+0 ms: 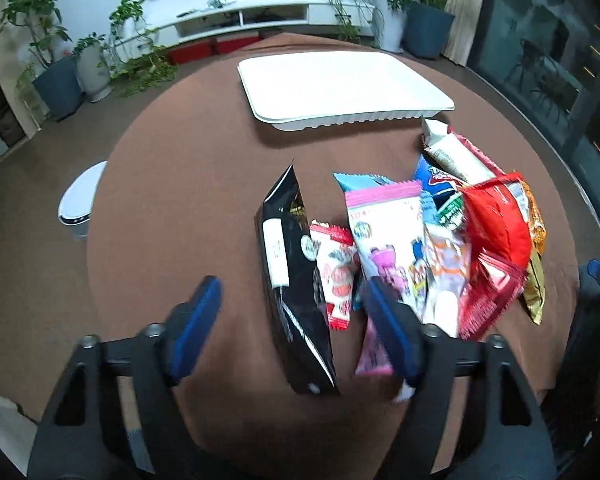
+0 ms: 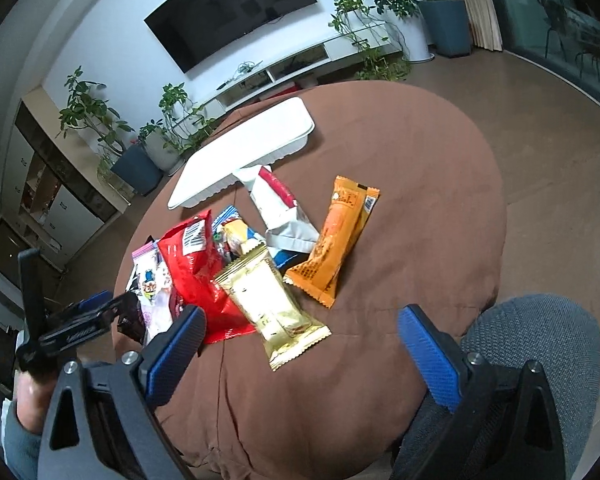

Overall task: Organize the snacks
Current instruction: 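Grasp the black sesame-grain bag with the left tool while the right tool grasps the orange bar, then lift the black bag with the left tool while the right tool carries the orange bar to the tray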

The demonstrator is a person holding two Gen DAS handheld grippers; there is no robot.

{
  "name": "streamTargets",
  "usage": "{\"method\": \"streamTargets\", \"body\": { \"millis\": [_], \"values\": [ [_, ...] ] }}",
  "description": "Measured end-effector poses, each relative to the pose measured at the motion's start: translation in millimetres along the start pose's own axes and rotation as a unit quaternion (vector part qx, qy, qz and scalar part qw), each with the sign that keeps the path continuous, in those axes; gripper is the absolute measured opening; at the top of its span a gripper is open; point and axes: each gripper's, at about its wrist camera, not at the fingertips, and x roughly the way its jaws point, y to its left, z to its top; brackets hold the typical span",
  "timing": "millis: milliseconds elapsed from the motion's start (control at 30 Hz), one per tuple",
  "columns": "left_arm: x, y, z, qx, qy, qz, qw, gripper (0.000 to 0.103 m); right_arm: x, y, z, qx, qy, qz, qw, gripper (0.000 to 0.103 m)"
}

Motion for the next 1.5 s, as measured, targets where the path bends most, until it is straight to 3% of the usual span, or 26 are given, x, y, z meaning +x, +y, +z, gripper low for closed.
{"method": "streamTargets", "body": {
  "millis": [400, 533, 600, 833, 1100, 1133, 1200, 1233, 1367, 1500],
  "values": [
    [48.3, 18.3, 25.4, -0.004, 0.031, -0.004, 0.9995, 0.069, 1.2, -0.5, 2.9, -0.004, 0.008, -0.007, 1.0, 0.099],
    [53.9, 24.1, 31.6, -0.007, 0.031, -0.002, 0.9995, 0.068, 0.4, 1.3, 4.7, -0.009, 0.004, -0.013, 1.0, 0.099],
    [53.8, 27.2, 31.3, -0.009, 0.033, 0.001, 0.9994, 0.058, 0.2, 1.2, 5.0, -0.007, 0.005, -0.014, 1.0, 0.099],
    [60.0, 45.3, 23.8, -0.022, 0.052, 0.02, 0.9982, 0.057, 2.0, -0.7, 6.4, -0.004, 0.007, -0.016, 1.0, 0.099],
    [70.4, 51.4, 26.5, -0.029, 0.054, 0.012, 0.9981, 0.057, 5.2, 3.2, 3.3, -0.019, 0.01, -0.021, 1.0, 0.099],
    [70.3, 53.2, 26.1, -0.029, 0.053, 0.014, 0.9981, 0.055, 4.5, 2.4, 3.2, -0.019, 0.009, -0.023, 1.0, 0.099],
    [69.2, 54.4, 25.2, -0.03, 0.051, 0.012, 0.9982, 0.039, 4.3, 1.2, 3.4, -0.018, 0.008, -0.026, 0.999, 0.099],
    [67.7, 55.0, 23.5, -0.029, 0.051, 0.012, 0.9982, 0.036, 4.3, 0.0, 2.7, -0.017, 0.008, -0.026, 0.999, 0.099],
    [63.1, 49.0, 18.4, -0.02, 0.052, 0.018, 0.9983, 0.033, 5.8, 2.9, 3.4, -0.028, 0.008, -0.03, 0.999, 0.098],
    [61.3, 31.8, 16.1, 0.025, 0.047, 0.048, 0.9974, 0.027, 8.6, 3.2, 7.0, -0.04, 0.014, -0.035, 0.998, 0.088]
  ]
}}
